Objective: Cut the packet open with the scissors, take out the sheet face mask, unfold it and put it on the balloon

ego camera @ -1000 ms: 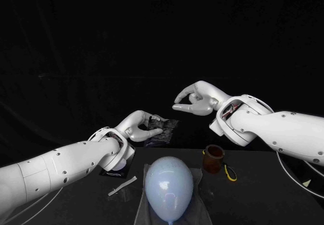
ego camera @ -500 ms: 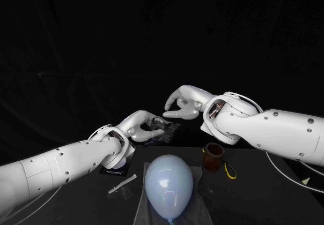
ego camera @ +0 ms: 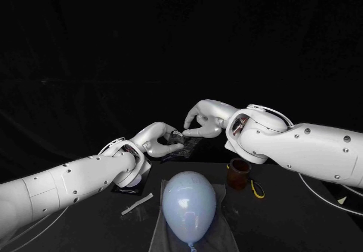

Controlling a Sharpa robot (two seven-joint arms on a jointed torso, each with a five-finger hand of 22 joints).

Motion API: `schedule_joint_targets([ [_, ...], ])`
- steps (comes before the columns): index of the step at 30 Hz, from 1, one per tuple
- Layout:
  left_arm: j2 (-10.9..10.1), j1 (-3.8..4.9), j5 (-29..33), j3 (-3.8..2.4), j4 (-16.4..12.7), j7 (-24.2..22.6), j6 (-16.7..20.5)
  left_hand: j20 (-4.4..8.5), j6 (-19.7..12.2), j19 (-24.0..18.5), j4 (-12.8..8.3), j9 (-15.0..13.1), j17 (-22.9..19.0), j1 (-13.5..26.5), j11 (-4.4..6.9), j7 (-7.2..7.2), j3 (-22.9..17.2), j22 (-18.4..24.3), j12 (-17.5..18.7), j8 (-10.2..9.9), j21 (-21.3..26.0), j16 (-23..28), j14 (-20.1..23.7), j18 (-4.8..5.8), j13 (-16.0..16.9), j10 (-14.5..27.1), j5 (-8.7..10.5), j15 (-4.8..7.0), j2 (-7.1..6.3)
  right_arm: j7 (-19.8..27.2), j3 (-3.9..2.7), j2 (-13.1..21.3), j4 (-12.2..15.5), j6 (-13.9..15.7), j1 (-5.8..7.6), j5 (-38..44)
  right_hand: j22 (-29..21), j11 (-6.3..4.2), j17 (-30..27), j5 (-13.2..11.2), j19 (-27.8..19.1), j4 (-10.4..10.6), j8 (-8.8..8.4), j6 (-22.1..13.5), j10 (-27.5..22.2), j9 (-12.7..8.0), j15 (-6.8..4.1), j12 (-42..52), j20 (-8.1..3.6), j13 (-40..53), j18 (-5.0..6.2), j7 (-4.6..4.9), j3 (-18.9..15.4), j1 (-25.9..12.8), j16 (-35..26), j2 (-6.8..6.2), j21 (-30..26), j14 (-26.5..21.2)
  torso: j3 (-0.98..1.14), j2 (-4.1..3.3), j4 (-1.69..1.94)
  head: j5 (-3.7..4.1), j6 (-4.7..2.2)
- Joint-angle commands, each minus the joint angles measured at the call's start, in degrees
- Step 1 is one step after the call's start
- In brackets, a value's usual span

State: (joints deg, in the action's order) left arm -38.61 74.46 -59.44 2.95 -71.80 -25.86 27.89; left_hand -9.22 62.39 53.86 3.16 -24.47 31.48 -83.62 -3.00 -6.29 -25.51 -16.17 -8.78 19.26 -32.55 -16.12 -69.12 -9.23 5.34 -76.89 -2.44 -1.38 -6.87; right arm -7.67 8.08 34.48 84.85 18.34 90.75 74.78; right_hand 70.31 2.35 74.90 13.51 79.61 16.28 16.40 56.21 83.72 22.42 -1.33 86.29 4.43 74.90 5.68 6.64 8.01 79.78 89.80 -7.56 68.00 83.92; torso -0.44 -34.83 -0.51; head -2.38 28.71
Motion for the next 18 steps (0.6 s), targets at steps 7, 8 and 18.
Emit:
schedule_joint_targets([
  [7,0.1,0.1,0.1,-0.1,-0.1,0.6,-1.0,0.02,0.4,0.2,-0.1,-1.3,0.1,-0.5,0.08,-0.09,0.1,-0.1,0.1,0.1,-0.3,-0.1,-0.1,-1.16,0.0,-0.3,-0.28,0.1,-0.08,-1.1,-0.03,0.4,0.6,-1.9,-0.17,1.9,0.1,-0.23,15.1,1.0,-0.1,0.1,0.06,0.6,3.4,-0.1,-0.34,0.3,-0.06,11.1,-0.53,-0.04,0.8,-0.4,0.2,-0.58,0.1,6.1,0.01,0.01,0.02,0.0,0.1],
  [8,0.1,0.1,0.1,-0.1,-0.1,0.6,-1.1,0.02,0.4,0.2,-0.1,-1.3,0.1,-0.5,0.08,-0.09,0.1,-0.1,0.1,0.1,-0.3,-0.1,-0.1,-1.16,0.0,-0.3,-0.28,0.1,-0.08,-1.1,-0.03,0.5,0.6,-2.0,-0.19,1.9,0.1,-0.25,15.1,1.2,-0.1,0.1,0.09,0.7,3.4,-0.1,-0.36,0.3,-0.07,11.1,-0.53,-0.07,0.9,-0.4,0.2,-0.56,0.1,6.1,0.0,-0.01,0.03,-0.02,0.12],
  [18,0.0,0.1,0.1,-0.1,-0.1,1.0,-1.7,0.02,0.4,0.2,-0.1,-1.3,0.1,-0.5,0.08,-0.09,0.1,-0.1,0.1,0.1,-0.3,-0.1,-0.1,-1.16,0.0,-0.3,-0.28,0.1,-0.08,-1.0,-0.04,1.5,1.9,-1.8,-0.35,2.4,0.2,-0.35,15.1,2.4,-0.2,0.0,0.14,0.8,3.3,-0.1,-0.44,0.2,-0.13,11.1,-0.5,-0.15,1.5,-0.3,0.2,-0.81,0.0,6.1,-0.01,0.02,0.02,-0.02,0.2],
])
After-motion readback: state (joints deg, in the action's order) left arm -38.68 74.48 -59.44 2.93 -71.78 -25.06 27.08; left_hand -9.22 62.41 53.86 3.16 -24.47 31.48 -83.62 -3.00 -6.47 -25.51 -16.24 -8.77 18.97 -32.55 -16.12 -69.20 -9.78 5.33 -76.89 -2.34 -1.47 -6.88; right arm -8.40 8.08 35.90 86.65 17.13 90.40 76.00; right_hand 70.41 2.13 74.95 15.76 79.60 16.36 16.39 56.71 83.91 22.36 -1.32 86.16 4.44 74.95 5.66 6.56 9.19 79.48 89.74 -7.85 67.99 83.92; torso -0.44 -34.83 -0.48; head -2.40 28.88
